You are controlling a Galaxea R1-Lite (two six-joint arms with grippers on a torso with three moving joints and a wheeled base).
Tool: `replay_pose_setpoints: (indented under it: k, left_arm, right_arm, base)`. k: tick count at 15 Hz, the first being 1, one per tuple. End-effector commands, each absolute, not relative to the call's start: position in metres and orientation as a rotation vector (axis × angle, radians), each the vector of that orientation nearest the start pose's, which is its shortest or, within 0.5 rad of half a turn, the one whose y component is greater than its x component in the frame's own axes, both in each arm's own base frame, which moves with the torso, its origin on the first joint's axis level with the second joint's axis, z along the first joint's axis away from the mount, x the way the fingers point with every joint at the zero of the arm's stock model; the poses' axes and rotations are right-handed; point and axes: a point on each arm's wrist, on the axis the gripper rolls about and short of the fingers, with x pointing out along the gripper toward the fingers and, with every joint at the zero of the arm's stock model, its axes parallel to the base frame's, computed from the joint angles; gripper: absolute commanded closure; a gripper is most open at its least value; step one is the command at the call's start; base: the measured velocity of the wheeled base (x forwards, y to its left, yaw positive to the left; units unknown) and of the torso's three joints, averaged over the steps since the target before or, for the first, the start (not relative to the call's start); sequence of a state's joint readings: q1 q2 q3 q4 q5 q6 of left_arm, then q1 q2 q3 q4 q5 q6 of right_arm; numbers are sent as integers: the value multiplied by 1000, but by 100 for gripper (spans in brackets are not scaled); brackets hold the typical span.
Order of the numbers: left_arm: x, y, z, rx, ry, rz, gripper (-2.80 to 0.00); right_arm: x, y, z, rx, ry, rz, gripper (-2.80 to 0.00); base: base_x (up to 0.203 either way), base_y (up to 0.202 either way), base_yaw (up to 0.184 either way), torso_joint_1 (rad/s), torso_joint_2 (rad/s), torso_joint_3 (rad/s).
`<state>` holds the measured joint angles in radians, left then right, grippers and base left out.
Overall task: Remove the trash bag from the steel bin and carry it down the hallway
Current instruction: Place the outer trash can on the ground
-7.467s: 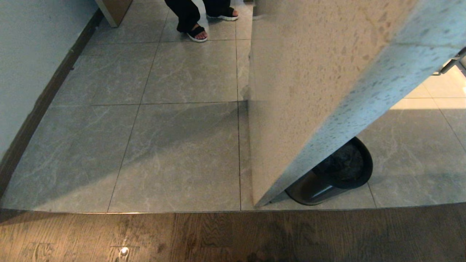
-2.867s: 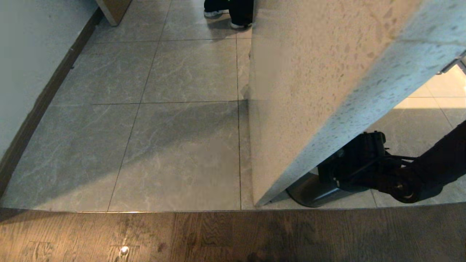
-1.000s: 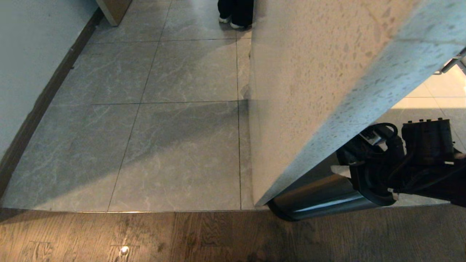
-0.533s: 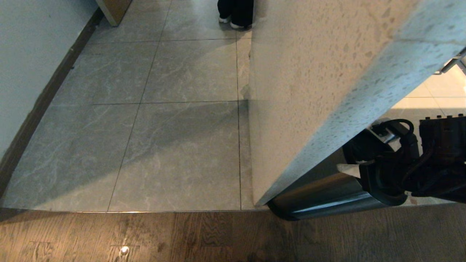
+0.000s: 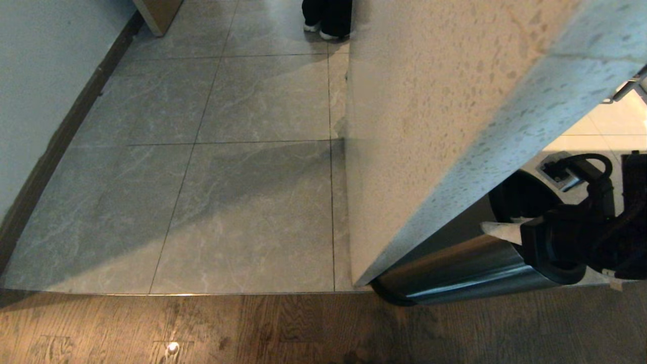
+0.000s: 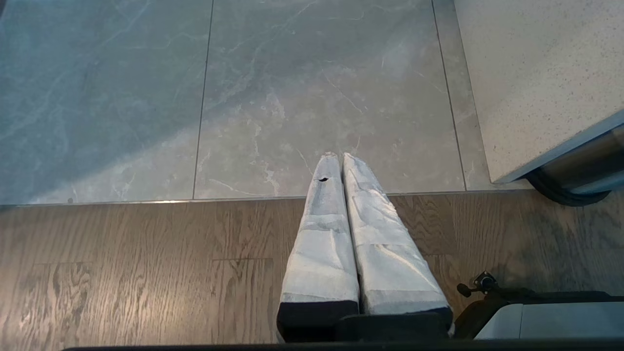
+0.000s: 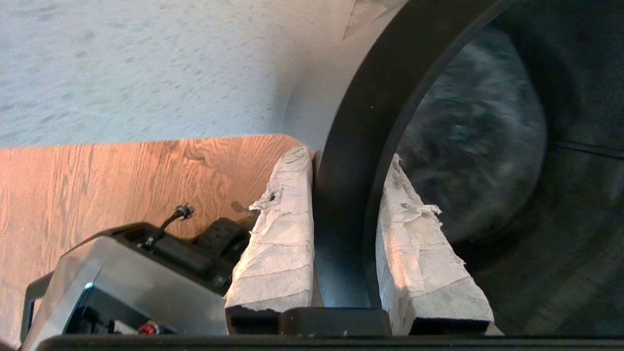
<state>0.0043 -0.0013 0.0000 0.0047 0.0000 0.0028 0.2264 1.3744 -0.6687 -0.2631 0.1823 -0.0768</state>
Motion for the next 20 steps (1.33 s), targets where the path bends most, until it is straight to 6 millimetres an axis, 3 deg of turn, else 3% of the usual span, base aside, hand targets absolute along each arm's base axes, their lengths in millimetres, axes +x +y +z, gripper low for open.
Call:
replay_pose_setpoints:
  k: [1, 7, 13, 20]
  left_arm:
    - [-23, 0, 74, 3, 8, 5, 0]
    - [-23, 0, 74, 3, 8, 5, 0]
    - [-23, 0, 75, 3, 6, 5, 0]
    - [-23, 0, 75, 3, 6, 5, 0]
  right_arm:
    - [192, 48, 210, -86, 380, 420, 0]
    - [156, 40, 247, -85, 342, 413, 0]
    - [120, 31, 269, -81, 292, 408, 0]
    - [74, 20, 274, -77, 283, 396, 0]
  base:
    - [0, 0, 0, 0, 0, 0]
    - [0, 0, 0, 0, 0, 0]
    - [0, 0, 0, 0, 0, 0]
    - [0, 0, 0, 0, 0, 0]
